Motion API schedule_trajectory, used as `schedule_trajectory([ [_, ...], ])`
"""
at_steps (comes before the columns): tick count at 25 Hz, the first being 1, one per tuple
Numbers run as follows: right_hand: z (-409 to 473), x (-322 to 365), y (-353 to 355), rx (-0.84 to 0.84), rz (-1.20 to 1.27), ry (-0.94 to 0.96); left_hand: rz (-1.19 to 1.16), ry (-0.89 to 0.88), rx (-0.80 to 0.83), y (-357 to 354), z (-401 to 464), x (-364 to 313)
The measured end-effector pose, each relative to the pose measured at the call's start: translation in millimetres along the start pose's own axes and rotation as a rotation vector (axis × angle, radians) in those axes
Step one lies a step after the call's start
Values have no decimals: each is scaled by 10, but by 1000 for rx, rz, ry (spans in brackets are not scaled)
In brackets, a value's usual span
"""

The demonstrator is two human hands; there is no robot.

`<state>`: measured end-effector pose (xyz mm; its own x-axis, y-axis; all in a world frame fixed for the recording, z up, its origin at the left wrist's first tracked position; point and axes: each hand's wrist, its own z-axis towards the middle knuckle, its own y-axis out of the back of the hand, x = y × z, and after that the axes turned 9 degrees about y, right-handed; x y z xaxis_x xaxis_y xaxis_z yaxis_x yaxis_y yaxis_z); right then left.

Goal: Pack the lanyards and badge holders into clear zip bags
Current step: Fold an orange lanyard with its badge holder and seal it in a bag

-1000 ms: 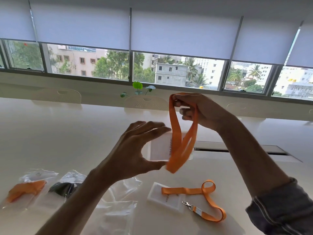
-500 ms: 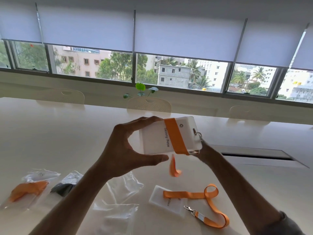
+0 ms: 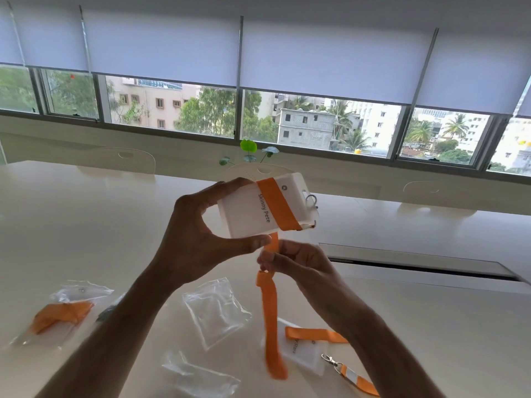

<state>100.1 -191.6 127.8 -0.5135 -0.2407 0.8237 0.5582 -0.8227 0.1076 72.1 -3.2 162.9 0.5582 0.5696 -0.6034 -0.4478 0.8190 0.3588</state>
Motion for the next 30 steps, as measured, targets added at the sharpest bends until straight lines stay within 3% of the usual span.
schedule_trajectory([
  [3,1,52,91,-101,-171,-1,173,-15,-83,43,31,78],
  [6,9,133,178,-50,-279,21,423,13,-136,24,36,166],
  [9,22,271,260,-22,-255,-3,567,-5,-77,-62,20,215],
  [16,-43,584,551,-132,-157,49,669,-83,13,-219,-27,277],
  [23,-38,533,734,-357,-553,-153,739,-123,68,-279,-35,332],
  [26,-50,503,805,-288,-555,-270,812,-149,32,-279,-31,345],
  [30,-32,452,794,-88,-382,-391,845,-120,-59,-192,2,375],
])
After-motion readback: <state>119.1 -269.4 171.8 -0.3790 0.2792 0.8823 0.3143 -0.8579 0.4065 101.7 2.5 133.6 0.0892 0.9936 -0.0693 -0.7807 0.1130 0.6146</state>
